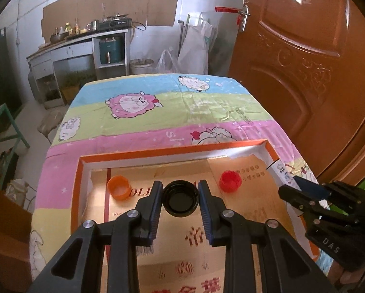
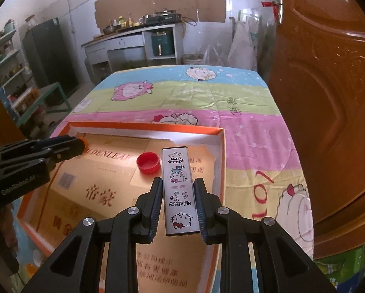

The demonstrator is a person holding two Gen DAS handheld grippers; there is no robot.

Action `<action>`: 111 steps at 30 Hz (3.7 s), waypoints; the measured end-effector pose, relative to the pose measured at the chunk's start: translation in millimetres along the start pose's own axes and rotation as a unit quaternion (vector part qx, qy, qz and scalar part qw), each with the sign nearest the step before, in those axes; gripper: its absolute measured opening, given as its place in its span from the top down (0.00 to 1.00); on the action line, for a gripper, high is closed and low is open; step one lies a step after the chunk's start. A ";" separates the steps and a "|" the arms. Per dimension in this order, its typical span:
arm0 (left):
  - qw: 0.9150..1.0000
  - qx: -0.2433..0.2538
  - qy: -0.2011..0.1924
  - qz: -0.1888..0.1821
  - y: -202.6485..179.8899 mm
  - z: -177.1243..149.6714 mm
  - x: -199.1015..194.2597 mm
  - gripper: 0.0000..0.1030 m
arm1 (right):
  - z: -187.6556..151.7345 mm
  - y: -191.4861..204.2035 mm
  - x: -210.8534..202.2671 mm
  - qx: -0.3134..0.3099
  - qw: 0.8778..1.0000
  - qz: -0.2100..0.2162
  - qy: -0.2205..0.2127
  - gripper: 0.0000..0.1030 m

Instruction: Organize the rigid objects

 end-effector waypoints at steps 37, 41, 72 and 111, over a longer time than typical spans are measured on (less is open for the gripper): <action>0.997 0.003 0.076 0.017 -3.3 8.4 76.5 0.71 | 14.5 -16.1 56.1 0.013 0.998 -0.011 0.052 0.74; 0.996 0.009 0.086 0.019 -4.3 6.4 80.2 0.71 | 12.7 -16.3 60.3 0.014 0.998 -0.013 0.063 0.73; 0.998 0.024 0.047 0.020 -4.6 10.2 42.8 0.64 | 9.6 -10.8 34.7 0.017 0.998 -0.017 0.049 0.73; 0.999 -0.035 -0.034 0.008 38.9 -48.6 -102.6 0.64 | -38.3 83.2 -66.1 -0.022 1.000 -0.003 0.005 0.73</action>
Point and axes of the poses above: each gripper's, at about its wrist camera, not at the fingertips, and x roughly the way its jaws point, y to its left, z to its top, the point moved 6 cm from there along x, roughly the way its jaws point, and after that the axes turned 15 degrees about z, right-handed, at the moved point
